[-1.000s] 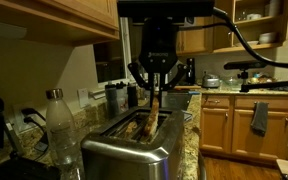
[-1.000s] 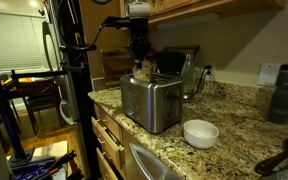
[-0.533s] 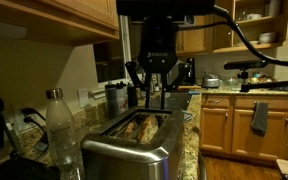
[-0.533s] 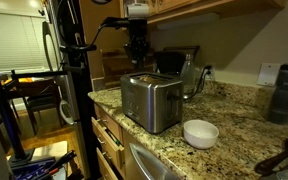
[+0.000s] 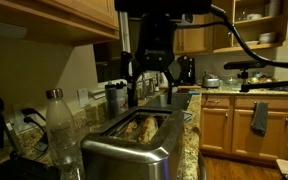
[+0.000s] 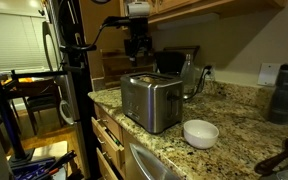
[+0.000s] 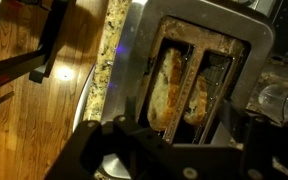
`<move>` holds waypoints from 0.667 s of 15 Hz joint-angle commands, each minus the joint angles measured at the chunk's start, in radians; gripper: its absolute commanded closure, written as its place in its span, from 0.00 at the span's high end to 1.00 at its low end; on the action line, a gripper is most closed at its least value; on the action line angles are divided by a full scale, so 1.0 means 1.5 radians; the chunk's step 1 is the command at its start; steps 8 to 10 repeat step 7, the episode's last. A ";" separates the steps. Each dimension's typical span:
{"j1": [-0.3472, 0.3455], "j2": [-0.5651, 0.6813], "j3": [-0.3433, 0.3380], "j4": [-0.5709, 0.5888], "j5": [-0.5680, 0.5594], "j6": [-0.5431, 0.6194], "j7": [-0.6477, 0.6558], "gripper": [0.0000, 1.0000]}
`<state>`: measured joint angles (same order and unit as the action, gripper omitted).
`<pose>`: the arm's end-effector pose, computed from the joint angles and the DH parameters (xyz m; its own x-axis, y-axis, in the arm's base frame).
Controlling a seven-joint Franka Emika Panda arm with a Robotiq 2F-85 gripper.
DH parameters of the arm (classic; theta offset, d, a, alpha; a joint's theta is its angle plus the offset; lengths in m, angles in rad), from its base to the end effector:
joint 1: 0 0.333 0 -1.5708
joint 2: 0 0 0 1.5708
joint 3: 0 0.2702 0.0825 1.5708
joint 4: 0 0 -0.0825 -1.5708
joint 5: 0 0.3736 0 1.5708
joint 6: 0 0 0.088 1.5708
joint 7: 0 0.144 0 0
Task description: Put the slices of bread in the toaster
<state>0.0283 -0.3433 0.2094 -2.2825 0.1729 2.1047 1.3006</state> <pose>0.4600 0.1264 0.4267 0.4160 -0.9082 -0.0457 -0.8984 -0.4027 -0.1751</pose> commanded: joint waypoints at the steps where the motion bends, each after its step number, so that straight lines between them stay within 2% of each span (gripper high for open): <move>1: 0.007 0.000 -0.006 0.001 -0.003 0.001 0.002 0.91; 3: 0.007 -0.001 -0.006 0.001 -0.003 0.002 0.001 0.99; 10: 0.007 -0.001 -0.006 0.001 -0.003 0.002 0.001 0.99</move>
